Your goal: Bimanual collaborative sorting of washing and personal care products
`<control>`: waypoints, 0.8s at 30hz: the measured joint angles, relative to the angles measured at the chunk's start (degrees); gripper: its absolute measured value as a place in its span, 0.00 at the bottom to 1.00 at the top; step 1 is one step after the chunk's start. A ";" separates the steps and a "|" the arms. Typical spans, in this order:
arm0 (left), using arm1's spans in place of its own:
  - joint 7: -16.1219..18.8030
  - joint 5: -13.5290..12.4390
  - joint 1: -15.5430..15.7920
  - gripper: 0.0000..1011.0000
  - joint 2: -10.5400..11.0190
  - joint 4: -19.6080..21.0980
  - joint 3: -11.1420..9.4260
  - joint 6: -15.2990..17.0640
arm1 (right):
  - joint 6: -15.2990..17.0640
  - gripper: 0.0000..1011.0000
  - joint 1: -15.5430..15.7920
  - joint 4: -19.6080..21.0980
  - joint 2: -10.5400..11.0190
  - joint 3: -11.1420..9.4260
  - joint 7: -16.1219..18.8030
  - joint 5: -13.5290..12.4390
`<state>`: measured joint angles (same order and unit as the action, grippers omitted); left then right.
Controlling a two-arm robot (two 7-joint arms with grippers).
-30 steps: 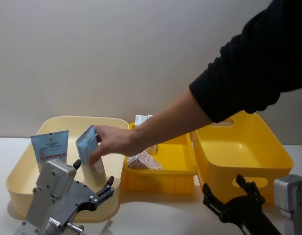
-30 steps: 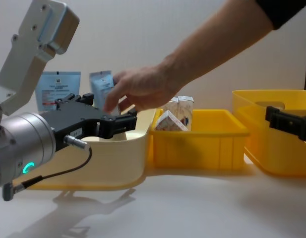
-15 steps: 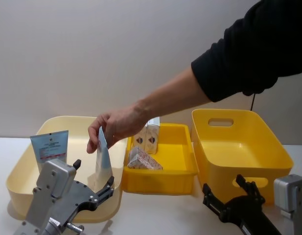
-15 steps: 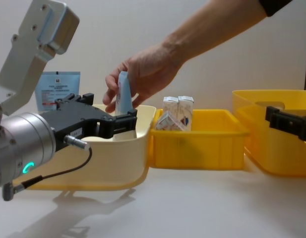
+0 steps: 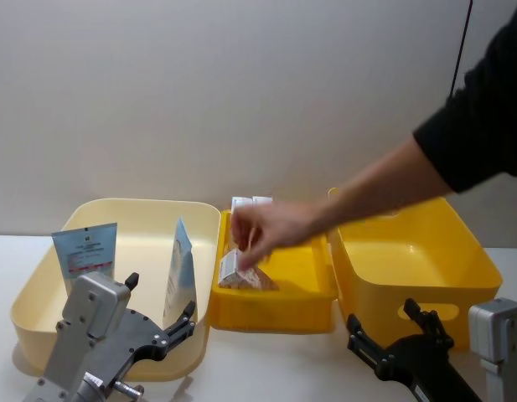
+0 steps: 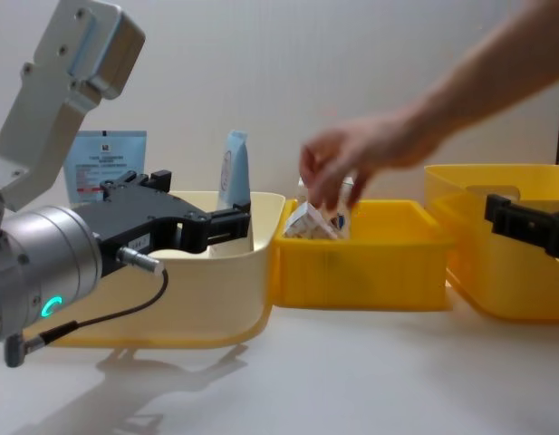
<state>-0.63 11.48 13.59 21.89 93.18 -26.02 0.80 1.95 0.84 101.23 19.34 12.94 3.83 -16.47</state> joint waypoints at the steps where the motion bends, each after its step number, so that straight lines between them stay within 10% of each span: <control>1: 0.00 0.00 0.00 0.99 0.00 0.00 0.00 0.00 | 0.00 0.99 0.00 0.00 0.00 0.00 0.00 0.00; 24: 0.00 0.00 0.00 0.99 0.00 0.00 0.00 0.00 | 0.00 0.99 0.00 0.00 0.00 0.00 0.00 0.00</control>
<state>-0.63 11.48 13.59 21.89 93.18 -26.02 0.80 1.95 0.84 101.23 19.33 12.94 3.83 -16.47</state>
